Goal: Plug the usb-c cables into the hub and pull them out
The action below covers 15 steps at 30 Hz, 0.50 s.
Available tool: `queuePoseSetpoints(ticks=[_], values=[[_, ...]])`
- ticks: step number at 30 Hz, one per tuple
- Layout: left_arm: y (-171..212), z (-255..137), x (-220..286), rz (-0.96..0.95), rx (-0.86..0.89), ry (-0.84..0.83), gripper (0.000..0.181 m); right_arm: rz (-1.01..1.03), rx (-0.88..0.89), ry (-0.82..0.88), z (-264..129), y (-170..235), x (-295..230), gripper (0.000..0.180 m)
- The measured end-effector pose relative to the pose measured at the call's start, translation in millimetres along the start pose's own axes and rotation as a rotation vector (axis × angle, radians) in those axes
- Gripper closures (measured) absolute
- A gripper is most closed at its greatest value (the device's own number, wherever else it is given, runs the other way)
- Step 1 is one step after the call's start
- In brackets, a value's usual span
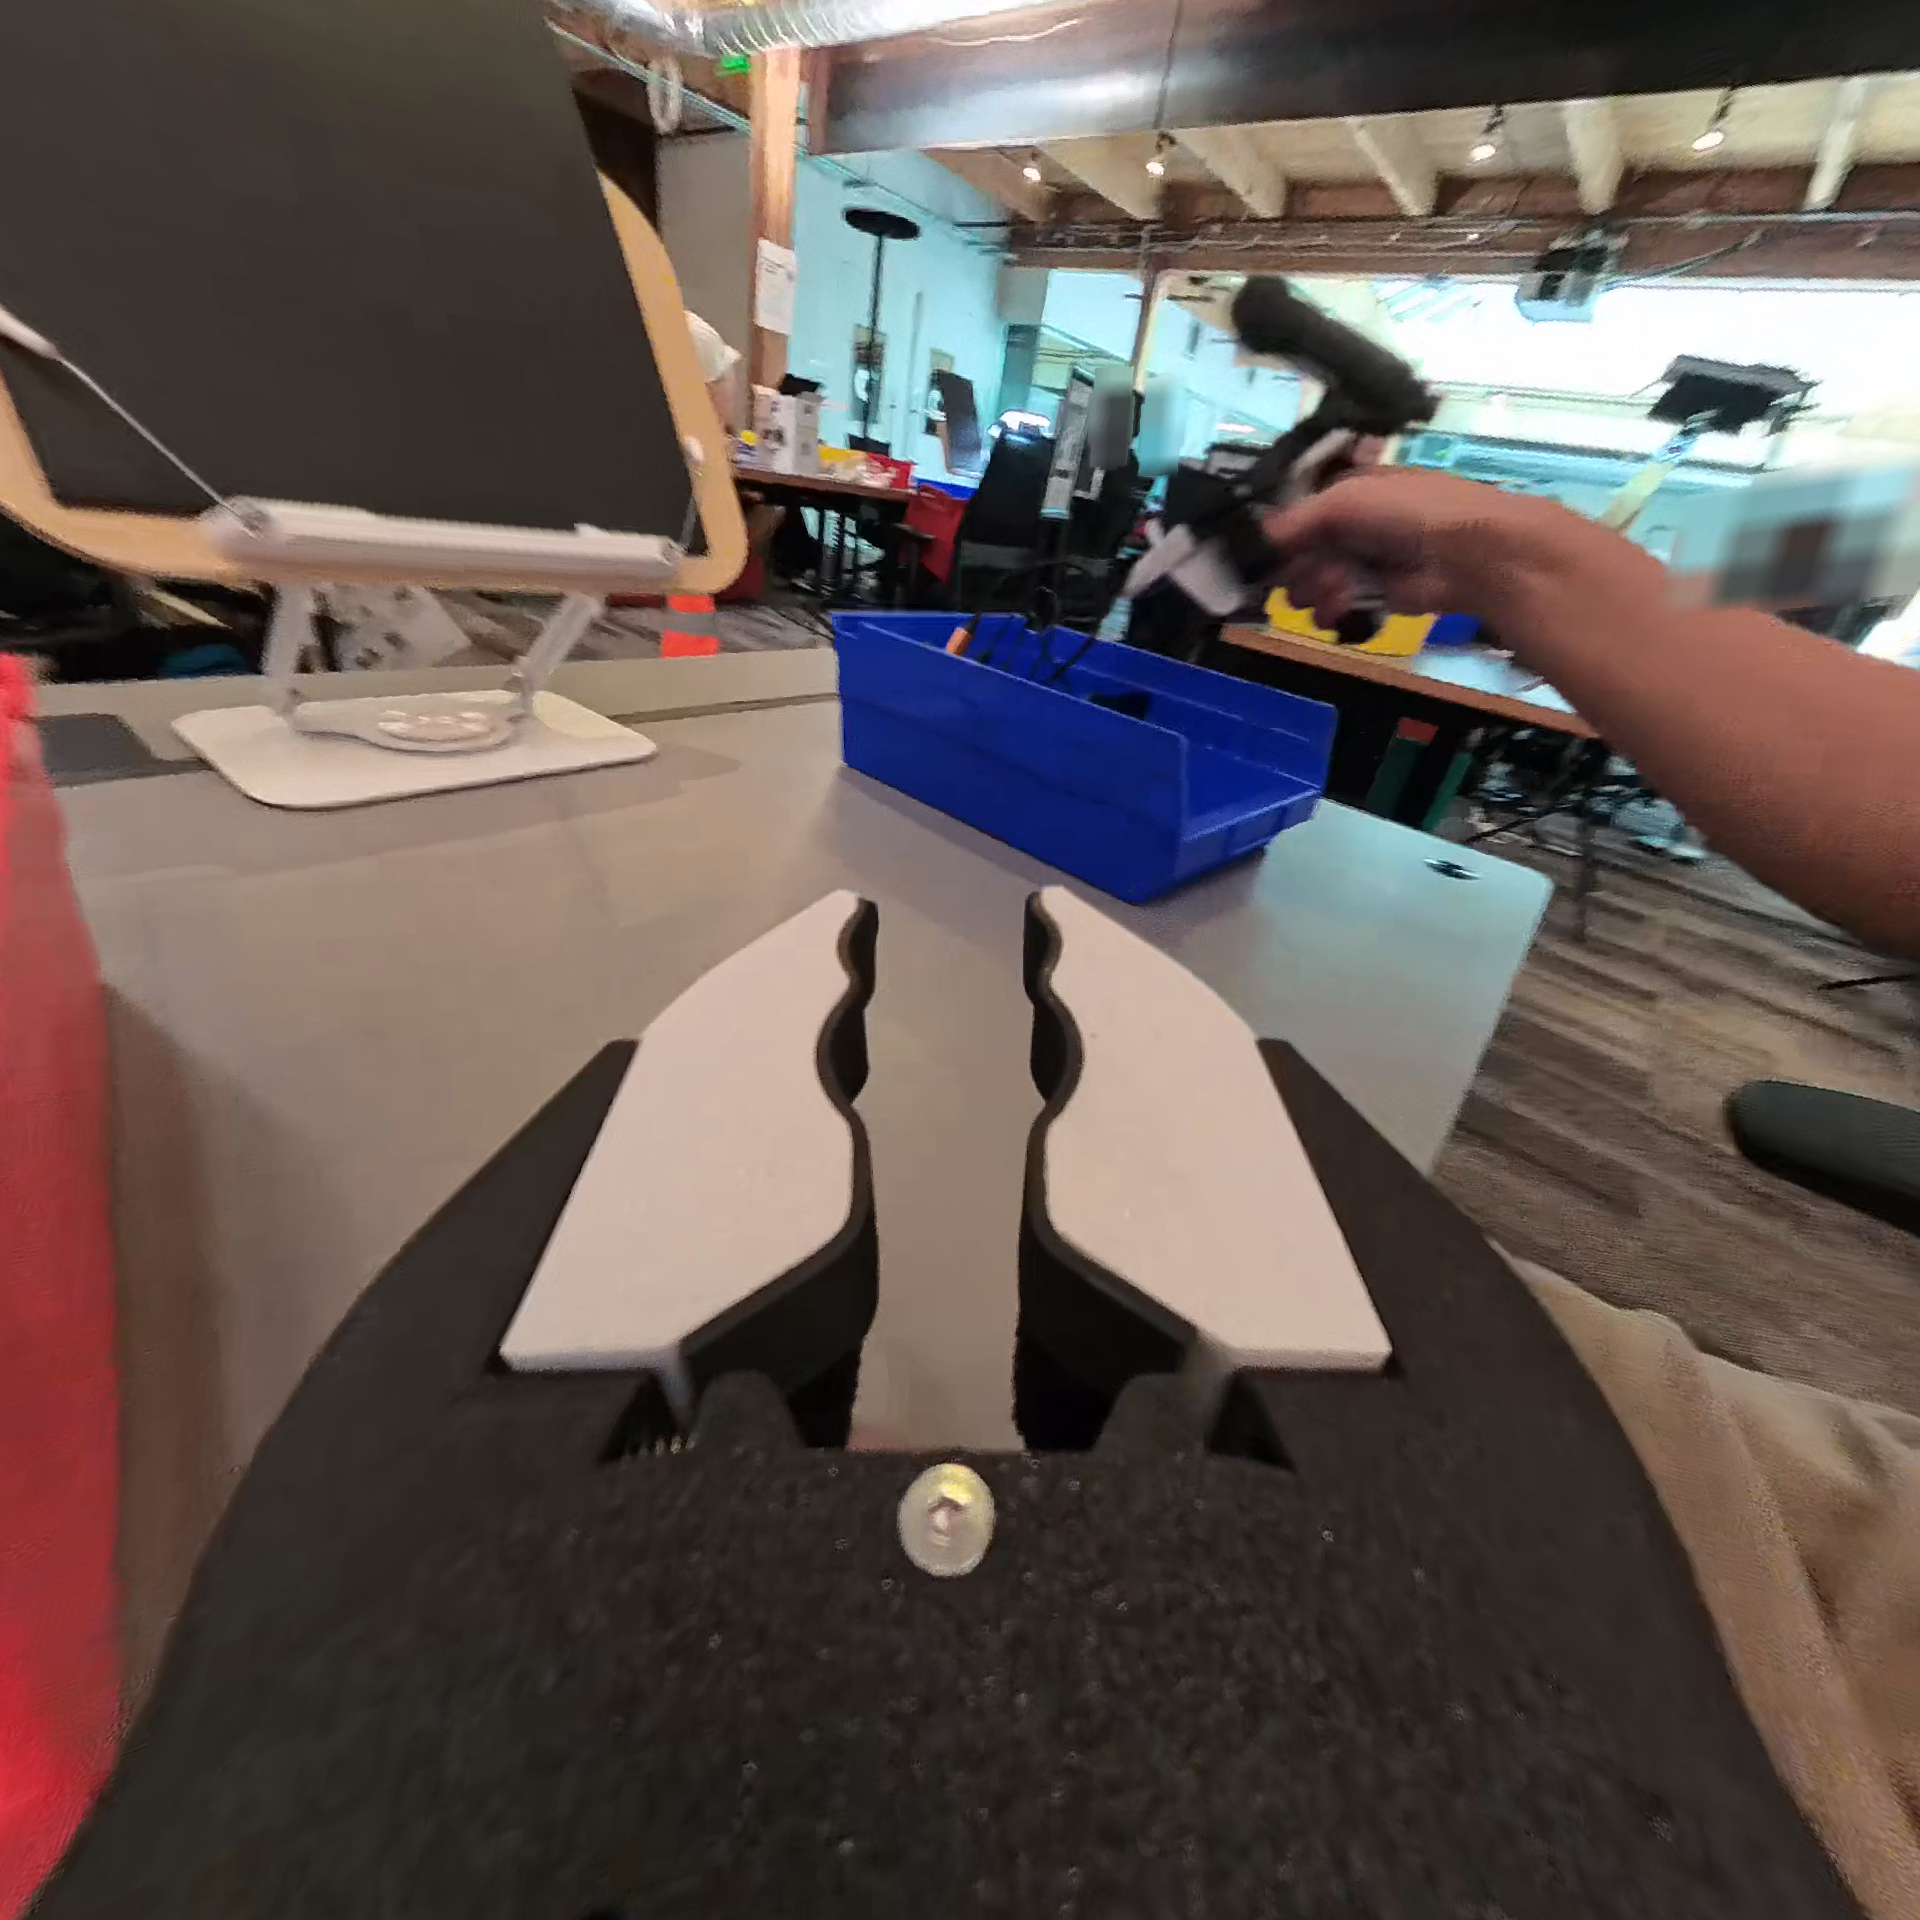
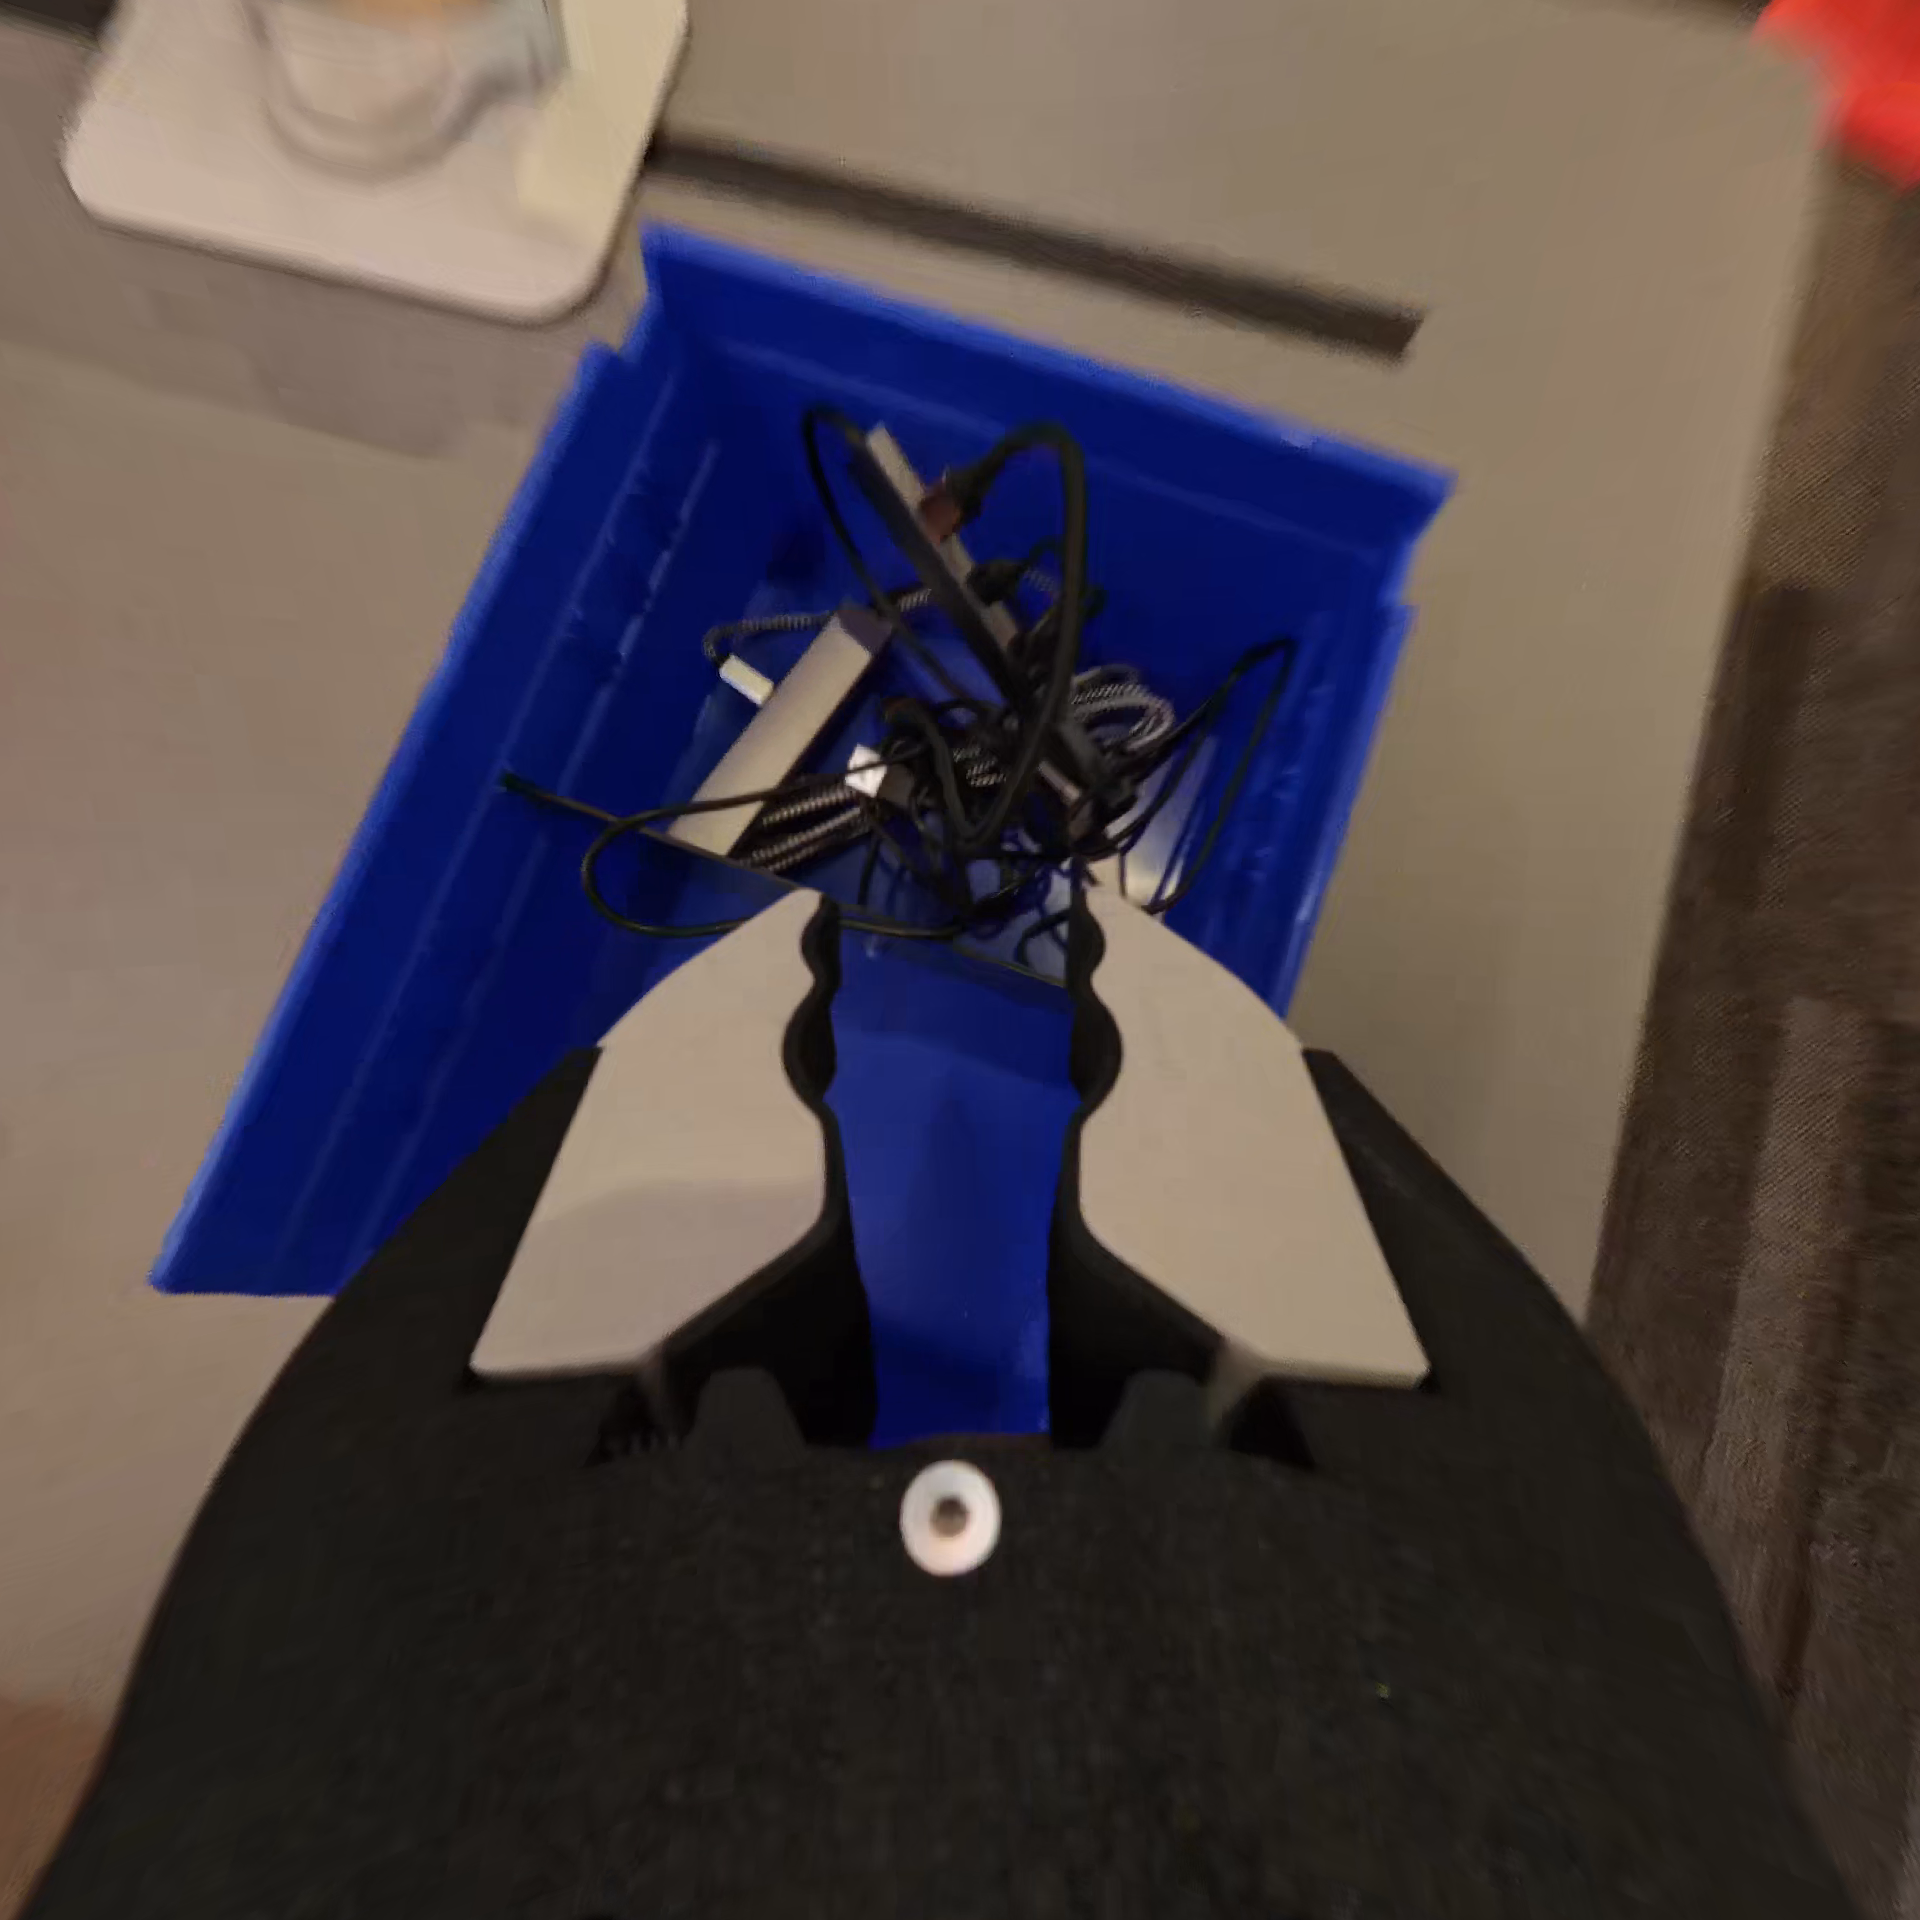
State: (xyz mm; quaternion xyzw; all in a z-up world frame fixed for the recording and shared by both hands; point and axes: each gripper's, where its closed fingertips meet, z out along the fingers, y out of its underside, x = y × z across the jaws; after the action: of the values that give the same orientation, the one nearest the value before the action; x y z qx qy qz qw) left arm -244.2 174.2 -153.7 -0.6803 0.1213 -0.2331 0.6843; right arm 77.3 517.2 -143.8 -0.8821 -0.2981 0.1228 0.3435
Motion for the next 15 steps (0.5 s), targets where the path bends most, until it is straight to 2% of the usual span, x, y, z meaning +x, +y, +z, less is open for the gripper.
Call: queuePoseSetpoints(ticks=[4, 7, 10, 13, 15], values=[[-34.6, -17.2, -6.3, 0.087, 0.144, -0.091, 0.156, -0.045, 0.311, 0.134, -46.7, 2.2, -18.2, 0.139], [-52.6, -37.1, -26.2, 0.057, 0.185, -0.206, 0.157, 0.013, 0.410, 0.202, -46.3, 31.3, -35.0, 0.140], [-43.6, -68.8, -50.8, 0.014, 0.105, -0.329, 0.159, 0.130, 0.462, 0.199, -36.2, 73.2, -58.1, 0.139], [-34.2, -114.1, -89.8, 0.055, -0.014, -0.553, 0.167, 0.069, 0.491, 0.249, -33.7, 105.6, -75.7, 0.144], [-20.0, -131.9, -108.3, 0.041, -0.107, -0.579, 0.164, 0.028, 0.486, 0.267, -32.9, 117.8, -82.0, 0.144]])
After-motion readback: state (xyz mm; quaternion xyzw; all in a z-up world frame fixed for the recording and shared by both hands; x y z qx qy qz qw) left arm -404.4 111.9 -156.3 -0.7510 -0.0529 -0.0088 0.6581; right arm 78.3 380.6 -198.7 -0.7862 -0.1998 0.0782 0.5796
